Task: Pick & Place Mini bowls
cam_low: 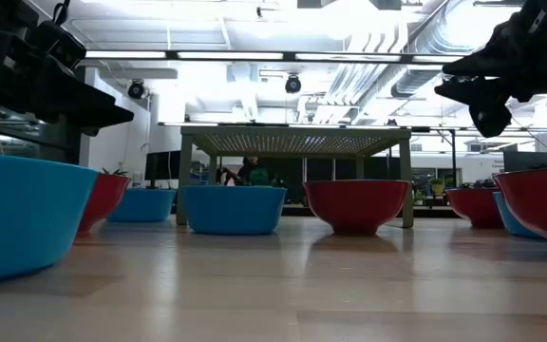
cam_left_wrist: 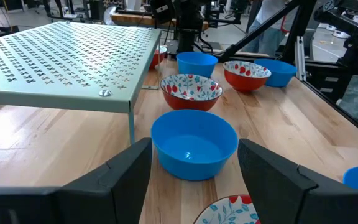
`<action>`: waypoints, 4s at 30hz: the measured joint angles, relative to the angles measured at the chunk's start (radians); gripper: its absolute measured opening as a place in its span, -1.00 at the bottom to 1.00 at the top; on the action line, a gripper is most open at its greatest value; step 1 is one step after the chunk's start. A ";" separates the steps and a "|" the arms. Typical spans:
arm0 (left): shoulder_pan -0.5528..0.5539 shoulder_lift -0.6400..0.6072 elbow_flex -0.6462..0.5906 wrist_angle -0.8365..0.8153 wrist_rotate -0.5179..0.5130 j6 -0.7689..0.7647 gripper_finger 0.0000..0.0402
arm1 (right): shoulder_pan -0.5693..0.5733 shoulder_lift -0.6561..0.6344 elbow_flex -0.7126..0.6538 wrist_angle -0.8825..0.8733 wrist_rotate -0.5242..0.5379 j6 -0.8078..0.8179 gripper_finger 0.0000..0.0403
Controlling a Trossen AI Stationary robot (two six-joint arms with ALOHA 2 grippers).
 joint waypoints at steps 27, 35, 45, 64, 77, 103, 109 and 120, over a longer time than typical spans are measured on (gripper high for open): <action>0.000 0.000 0.000 0.000 0.000 0.000 0.16 | 0.000 0.000 0.000 0.000 0.000 0.000 -0.28; 0.000 0.000 0.000 0.000 0.000 0.000 0.16 | 0.000 0.000 0.000 0.000 0.000 0.000 -0.28; 0.000 0.000 0.000 0.000 0.000 0.000 0.16 | 0.000 0.000 0.000 0.000 0.000 0.000 -0.28; 0.000 0.000 0.000 0.000 0.000 0.000 0.16 | -0.003 0.000 0.001 0.104 0.121 -0.021 -0.28; 0.000 0.000 0.000 0.000 0.000 0.000 0.16 | -0.124 0.102 0.343 -0.344 0.134 -0.228 -0.28; 0.000 0.000 0.000 0.000 0.000 0.000 0.16 | -0.665 0.761 0.848 -1.112 -0.373 -0.431 -0.28; 0.000 0.000 0.000 0.000 0.000 0.000 0.16 | -0.729 0.886 0.895 -1.174 -0.305 -0.480 -0.28; 0.000 0.000 0.000 0.000 0.000 0.000 0.16 | -0.739 1.080 0.931 -1.237 -0.285 0.046 -0.28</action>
